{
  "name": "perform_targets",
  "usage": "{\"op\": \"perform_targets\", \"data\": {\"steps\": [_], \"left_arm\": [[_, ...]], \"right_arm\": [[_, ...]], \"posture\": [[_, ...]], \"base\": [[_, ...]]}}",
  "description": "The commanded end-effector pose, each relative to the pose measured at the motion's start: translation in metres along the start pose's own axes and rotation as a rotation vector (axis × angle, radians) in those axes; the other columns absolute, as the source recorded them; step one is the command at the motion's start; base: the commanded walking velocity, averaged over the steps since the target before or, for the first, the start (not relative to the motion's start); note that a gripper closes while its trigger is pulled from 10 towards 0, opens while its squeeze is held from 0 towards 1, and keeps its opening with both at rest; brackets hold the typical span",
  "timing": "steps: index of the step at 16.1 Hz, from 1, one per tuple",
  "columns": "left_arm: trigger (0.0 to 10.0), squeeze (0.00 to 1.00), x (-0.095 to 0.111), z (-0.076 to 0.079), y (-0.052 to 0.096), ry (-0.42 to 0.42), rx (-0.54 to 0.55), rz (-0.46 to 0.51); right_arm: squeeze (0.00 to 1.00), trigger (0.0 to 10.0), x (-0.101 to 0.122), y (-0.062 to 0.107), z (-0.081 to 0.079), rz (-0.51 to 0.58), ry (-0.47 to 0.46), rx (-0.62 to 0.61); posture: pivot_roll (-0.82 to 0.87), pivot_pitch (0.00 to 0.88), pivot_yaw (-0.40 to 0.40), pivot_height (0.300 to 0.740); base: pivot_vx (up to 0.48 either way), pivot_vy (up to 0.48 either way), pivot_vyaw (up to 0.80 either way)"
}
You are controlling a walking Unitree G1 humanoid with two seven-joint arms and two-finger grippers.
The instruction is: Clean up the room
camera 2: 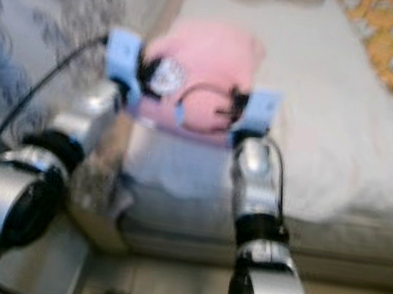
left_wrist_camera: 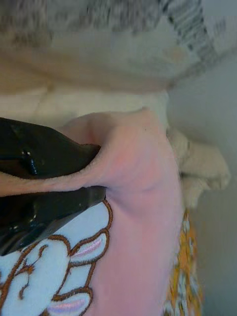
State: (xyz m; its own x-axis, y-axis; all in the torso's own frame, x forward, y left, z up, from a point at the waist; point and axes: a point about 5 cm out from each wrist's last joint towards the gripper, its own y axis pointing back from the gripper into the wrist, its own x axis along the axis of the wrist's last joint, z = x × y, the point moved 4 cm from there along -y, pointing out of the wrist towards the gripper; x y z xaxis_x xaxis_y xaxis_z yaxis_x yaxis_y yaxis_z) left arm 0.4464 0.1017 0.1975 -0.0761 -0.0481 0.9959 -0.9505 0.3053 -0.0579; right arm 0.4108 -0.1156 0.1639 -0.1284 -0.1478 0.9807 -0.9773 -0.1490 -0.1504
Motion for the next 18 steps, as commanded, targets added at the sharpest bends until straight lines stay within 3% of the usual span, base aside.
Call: {"op": "perform_targets", "data": {"steps": [1, 6, 7, 8, 12, 14, 15, 16, 17, 18], "left_arm": [[10.0, 0.0, 0.011, -0.005, -0.002, 0.002, 0.03, 0.029], [10.0, 0.0, 0.008, -0.012, -0.002, 0.016, 0.084, 0.003], [10.0, 0.0, 0.007, -0.014, -0.002, 0.028, 0.094, 0.001], [10.0, 0.0, 0.005, -0.017, -0.001, 0.026, 0.117, -0.009], [10.0, 0.0, -0.004, -0.018, 0.001, 0.04, 0.153, -0.039], [10.0, 0.0, -0.01, -0.032, 0.005, -0.008, 0.293, -0.083], [10.0, 0.0, -0.02, -0.047, 0.012, 0.013, 0.404, -0.133], [10.0, 0.0, -0.024, -0.052, 0.015, -0.018, 0.44, -0.146], [10.0, 0.0, -0.023, -0.057, 0.019, -0.135, 0.474, -0.132], [10.0, 0.0, -0.023, -0.06, 0.021, -0.179, 0.491, -0.128]], "right_arm": [[0.0, 10.0, 0.008, -0.002, 0.011, 0.02, 0.01, -0.027], [0.0, 10.0, 0.003, -0.001, 0.008, -0.006, 0.014, -0.011], [0.0, 10.0, 0.0, -0.001, 0.008, -0.026, 0.029, -0.006], [0.0, 10.0, -0.004, -0.003, 0.015, -0.061, 0.125, -0.033], [0.0, 10.0, 0.002, -0.013, 0.018, -0.09, 0.124, 0.008], [0.0, 10.0, -0.003, -0.018, 0.016, -0.148, 0.174, 0.049], [0.0, 10.0, -0.006, -0.023, 0.008, -0.187, 0.238, 0.1], [0.0, 10.0, -0.01, -0.025, -0.003, -0.219, 0.284, 0.16], [0.0, 10.0, -0.025, -0.02, -0.015, -0.262, 0.303, 0.225], [0.0, 10.0, -0.033, -0.016, -0.018, -0.288, 0.31, 0.243]], "posture": [[-0.23, 0.0, 0.099, 0.714], [-0.23, 0.0, 0.099, 0.714], [-0.23, 0.0, 0.099, 0.714], [-0.23, 0.0, 0.099, 0.714], [-0.22, 0.0, 0.09, 0.714], [-0.21, 0.0, 0.089, 0.714], [-0.2, 0.0, 0.086, 0.714], [-0.2, 0.0, 0.079, 0.714], [-0.18, 0.0, 0.07, 0.714], [-0.17, 0.006, 0.067, 0.714]], "base": [[0.472, 0.0, 0.0], [0.47, 0.0, 0.0], [0.461, 0.0, 0.0], [0.461, 0.0, 0.0], [0.461, 0.0, 0.0], [0.458, 0.0, 0.0], [0.0, 0.0, 0.0], [0.0, 0.0, 0.0], [0.0, 0.0, 0.0], [0.0, 0.0, 0.0]]}}
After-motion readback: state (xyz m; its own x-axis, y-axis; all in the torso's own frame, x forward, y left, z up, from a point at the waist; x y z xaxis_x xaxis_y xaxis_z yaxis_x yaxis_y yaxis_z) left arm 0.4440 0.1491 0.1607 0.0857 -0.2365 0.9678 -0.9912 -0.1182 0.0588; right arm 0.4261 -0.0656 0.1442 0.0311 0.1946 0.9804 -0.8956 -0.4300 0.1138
